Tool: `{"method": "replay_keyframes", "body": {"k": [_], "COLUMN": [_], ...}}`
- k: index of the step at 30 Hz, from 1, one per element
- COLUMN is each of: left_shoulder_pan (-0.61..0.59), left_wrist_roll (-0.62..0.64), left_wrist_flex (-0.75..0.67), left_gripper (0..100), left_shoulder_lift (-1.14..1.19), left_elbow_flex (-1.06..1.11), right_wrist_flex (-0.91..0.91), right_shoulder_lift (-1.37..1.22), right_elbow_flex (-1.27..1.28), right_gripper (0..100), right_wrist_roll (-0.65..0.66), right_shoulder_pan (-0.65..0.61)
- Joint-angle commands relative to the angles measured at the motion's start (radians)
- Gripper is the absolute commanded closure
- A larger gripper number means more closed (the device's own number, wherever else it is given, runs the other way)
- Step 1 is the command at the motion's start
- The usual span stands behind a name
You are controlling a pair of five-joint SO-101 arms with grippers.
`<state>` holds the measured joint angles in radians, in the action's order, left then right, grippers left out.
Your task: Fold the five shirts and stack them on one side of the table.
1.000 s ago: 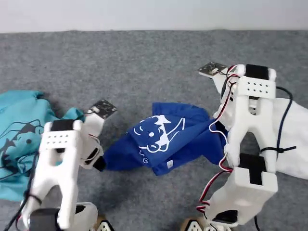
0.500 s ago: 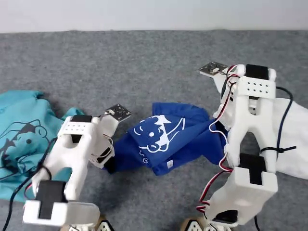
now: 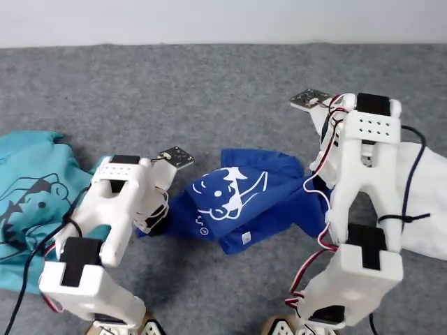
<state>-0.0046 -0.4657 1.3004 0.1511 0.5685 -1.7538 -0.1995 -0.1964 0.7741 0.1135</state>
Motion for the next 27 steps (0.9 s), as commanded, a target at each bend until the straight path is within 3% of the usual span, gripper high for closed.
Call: {"method": "replay_keyframes", "body": {"k": [1, 7, 12, 21, 27], "left_shoulder_pan": [-0.005, -0.012, -0.015, -0.017, -0.135], "left_wrist_roll": [0.0, 0.0, 0.005, 0.006, 0.006], "left_wrist_flex": [0.086, 0.316, 0.416, 0.423, 0.423], "left_gripper": [99, 99, 99, 99, 99], "left_shoulder_lift": [0.0, -0.126, -0.311, -0.463, -0.466], "left_elbow_flex": [-0.093, -0.338, -0.579, -0.885, -1.093], "right_wrist_flex": [-0.036, -0.03, -0.024, 0.076, 0.157], "right_shoulder_lift": [0.11, 0.24, 0.343, 0.377, 0.377], "right_elbow_flex": [-0.046, -0.046, -0.121, -0.427, -0.563], "right_gripper": [98.9, 98.9, 98.9, 98.9, 98.9], "right_wrist_roll": [-0.002, 0.0, 0.0, -0.002, -0.002], "right_shoulder_pan": [0.013, 0.015, 0.015, 0.018, 0.068]}}
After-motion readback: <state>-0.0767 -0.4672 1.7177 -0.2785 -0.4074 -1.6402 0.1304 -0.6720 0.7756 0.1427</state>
